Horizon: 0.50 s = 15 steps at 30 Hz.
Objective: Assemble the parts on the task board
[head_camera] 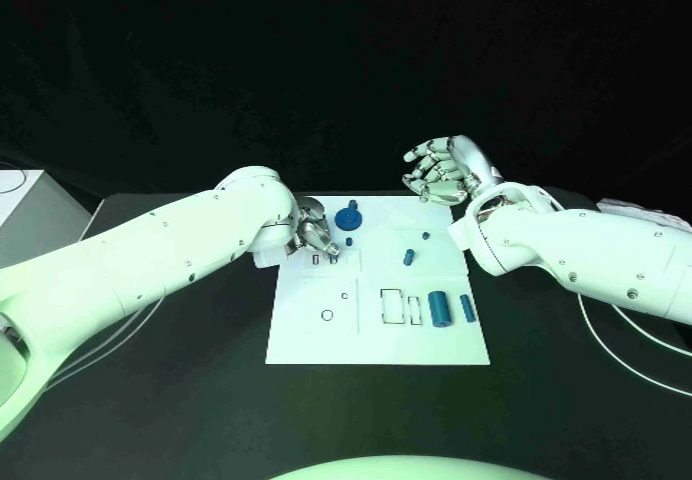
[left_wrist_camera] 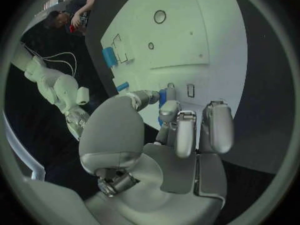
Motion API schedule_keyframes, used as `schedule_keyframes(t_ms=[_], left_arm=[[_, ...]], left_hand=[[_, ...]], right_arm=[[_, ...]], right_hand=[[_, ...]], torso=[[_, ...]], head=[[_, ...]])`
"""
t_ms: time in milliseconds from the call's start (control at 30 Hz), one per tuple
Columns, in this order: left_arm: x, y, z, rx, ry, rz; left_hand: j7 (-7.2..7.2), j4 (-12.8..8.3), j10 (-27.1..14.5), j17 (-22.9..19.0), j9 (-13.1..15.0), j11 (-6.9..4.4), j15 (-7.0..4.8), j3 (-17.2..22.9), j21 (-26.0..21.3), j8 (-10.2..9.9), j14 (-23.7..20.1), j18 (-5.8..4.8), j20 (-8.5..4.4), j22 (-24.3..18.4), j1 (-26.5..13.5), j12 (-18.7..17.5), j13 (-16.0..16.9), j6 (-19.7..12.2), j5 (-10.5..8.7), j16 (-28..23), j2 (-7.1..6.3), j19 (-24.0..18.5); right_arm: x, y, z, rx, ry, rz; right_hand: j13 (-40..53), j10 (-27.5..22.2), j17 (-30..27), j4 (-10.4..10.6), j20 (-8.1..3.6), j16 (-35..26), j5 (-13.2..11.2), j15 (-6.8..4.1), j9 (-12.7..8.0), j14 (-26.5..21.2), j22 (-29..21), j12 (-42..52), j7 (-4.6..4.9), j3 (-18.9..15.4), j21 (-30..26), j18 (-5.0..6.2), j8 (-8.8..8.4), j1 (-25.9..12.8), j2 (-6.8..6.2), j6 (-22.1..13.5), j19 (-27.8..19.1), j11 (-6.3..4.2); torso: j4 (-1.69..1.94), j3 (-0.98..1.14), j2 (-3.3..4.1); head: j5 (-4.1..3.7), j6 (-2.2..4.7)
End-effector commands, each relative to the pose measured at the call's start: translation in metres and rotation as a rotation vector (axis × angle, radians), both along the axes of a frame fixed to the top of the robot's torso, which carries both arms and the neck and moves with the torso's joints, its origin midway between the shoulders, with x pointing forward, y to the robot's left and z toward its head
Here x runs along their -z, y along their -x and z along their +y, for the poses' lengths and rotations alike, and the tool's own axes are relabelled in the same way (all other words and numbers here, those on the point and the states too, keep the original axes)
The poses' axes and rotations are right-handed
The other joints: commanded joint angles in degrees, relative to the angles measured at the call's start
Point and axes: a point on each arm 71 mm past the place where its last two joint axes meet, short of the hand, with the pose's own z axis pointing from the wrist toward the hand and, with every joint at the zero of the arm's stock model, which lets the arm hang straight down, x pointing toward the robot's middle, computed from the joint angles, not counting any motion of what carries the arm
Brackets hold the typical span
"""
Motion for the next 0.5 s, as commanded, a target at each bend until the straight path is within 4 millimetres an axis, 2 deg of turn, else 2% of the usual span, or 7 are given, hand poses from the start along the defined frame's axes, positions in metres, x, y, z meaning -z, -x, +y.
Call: schedule_keyframes(t_ms=[33,500], left_arm=[[0.0003,0.0005,-0.0011,-0.009,0.010,-0.023],[0.0044,0.0036,0.0012,-0.013,0.005,-0.037]], left_hand=[[-0.38,-3.8,0.4,14.4,0.1,0.15,-0.43,3.5,0.2,0.3,5.7,-1.02,-0.44,0.0,-0.1,-0.1,0.0,0.1,0.28,0.3,0.72,-0.1],[-0.41,-3.8,0.5,14.4,0.2,0.11,-0.46,3.5,0.2,0.3,5.7,-1.03,-0.46,0.0,-0.1,-0.1,0.2,0.1,0.33,0.3,0.74,-0.1]], right_arm=[[-0.0019,0.0006,0.0002,-0.004,0.002,-0.022],[-0.0023,0.0008,-0.0006,-0.002,0.001,-0.027]], right_hand=[[0.0,0.2,0.1,0.0,0.17,-0.3,0.3,0.15,-0.1,0.4,0.0,-0.3,0.24,-0.3,-0.3,0.59,0.31,0.0,0.04,0.0,0.4,0.00],[-0.1,0.2,0.1,0.0,0.17,-0.3,0.4,0.16,-0.1,0.3,-0.1,-0.3,0.24,-0.3,-0.3,0.59,0.30,0.1,-0.01,-0.1,0.4,0.01]], torso=[[0.01,-0.03,-0.01],[-0.01,-0.02,-0.02]], head=[[0.00,-0.13],[0.13,-0.27]])
